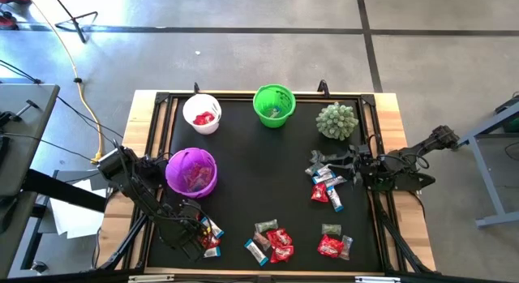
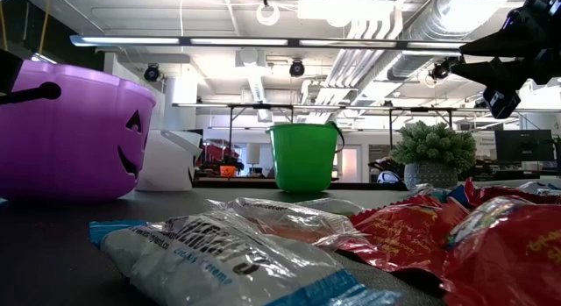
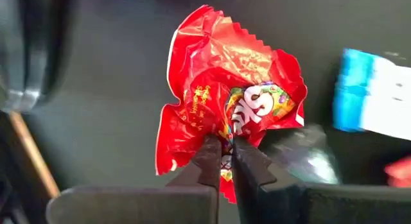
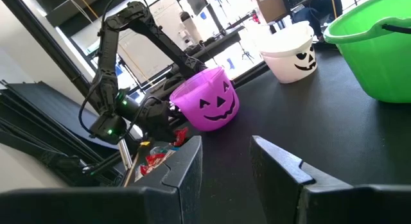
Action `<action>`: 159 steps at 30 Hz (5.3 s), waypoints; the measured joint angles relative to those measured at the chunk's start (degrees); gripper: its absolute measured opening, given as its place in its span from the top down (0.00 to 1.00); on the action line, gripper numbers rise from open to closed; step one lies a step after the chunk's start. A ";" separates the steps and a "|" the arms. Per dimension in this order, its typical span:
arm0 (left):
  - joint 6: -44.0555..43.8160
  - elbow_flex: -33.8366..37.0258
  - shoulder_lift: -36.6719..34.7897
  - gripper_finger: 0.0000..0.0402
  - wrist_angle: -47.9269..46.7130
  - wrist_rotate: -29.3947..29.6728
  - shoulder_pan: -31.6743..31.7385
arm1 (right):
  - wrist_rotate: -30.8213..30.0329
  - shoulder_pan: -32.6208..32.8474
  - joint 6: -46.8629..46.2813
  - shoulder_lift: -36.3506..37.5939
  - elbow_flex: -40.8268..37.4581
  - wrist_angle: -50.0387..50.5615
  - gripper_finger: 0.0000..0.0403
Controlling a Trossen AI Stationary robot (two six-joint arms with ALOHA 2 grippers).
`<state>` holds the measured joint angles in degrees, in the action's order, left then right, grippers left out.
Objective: Sort candy
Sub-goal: Put the red candy into the white bucket
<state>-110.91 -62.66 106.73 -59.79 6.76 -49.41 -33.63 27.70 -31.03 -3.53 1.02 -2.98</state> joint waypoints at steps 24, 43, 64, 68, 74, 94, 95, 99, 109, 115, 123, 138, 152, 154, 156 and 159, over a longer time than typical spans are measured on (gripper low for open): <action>3.79 -22.48 -2.74 0.99 -30.54 2.94 -2.08 | -0.05 0.00 0.00 0.00 -0.01 0.00 0.69; 9.02 -22.79 -15.42 0.99 -30.23 9.22 -2.10 | 0.04 0.00 -0.02 -0.17 -0.02 0.00 0.69; 23.11 -22.83 -39.08 0.99 -30.22 39.78 1.56 | 0.02 -0.01 0.00 -0.17 -0.02 0.00 0.69; 30.48 -22.83 -40.85 0.99 -30.24 47.07 6.64 | 0.02 0.00 -0.02 -0.17 -0.02 0.00 0.69; 42.73 -22.83 -41.34 0.99 -30.23 49.24 18.37 | 0.01 0.00 -0.02 -0.17 -0.01 0.00 0.69; 77.89 -15.13 -38.85 0.99 -8.39 35.03 67.97 | -0.20 -0.01 -0.01 -0.20 0.00 0.00 0.69; 78.45 -14.72 -38.40 0.99 -7.88 33.96 69.74 | -0.18 -0.02 0.00 -0.20 -0.02 0.00 0.69; 79.25 -13.54 -36.22 0.99 -7.55 27.99 75.63 | -0.17 0.00 -0.02 -0.20 -0.02 0.00 0.69; 79.67 -11.09 -33.05 0.98 -6.07 22.03 80.10 | -0.13 0.00 -0.02 -0.20 0.00 0.00 0.69; 79.68 -11.09 -32.18 0.90 -5.47 20.48 81.73 | 0.10 0.00 -0.02 -0.20 -0.01 0.00 0.69; 79.67 -11.09 -32.12 0.82 -5.05 19.23 82.82 | 0.09 -0.01 0.00 -0.20 0.00 0.00 0.69; 82.77 -11.09 -39.49 0.83 -2.46 8.57 69.39 | 0.04 -0.02 -0.01 -0.20 0.00 0.00 0.69; 66.28 -11.16 -33.00 0.84 -0.50 13.24 36.48 | 0.02 -0.02 0.00 -0.20 0.00 0.00 0.69; 62.51 -11.16 -30.73 0.84 -0.76 13.38 32.17 | 0.02 -0.02 -0.02 -0.20 -0.02 0.00 0.69; 58.11 -11.16 -28.64 0.84 -1.74 13.38 28.09 | 0.02 -0.01 -0.02 -0.20 -0.01 0.00 0.69; 51.56 -11.16 -25.78 0.84 -2.27 13.39 22.30 | 0.02 0.00 -0.02 -0.20 -0.02 0.00 0.69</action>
<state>-59.35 -73.82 80.95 -62.06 20.15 -27.11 -33.61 27.70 -31.04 -3.73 0.99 -2.98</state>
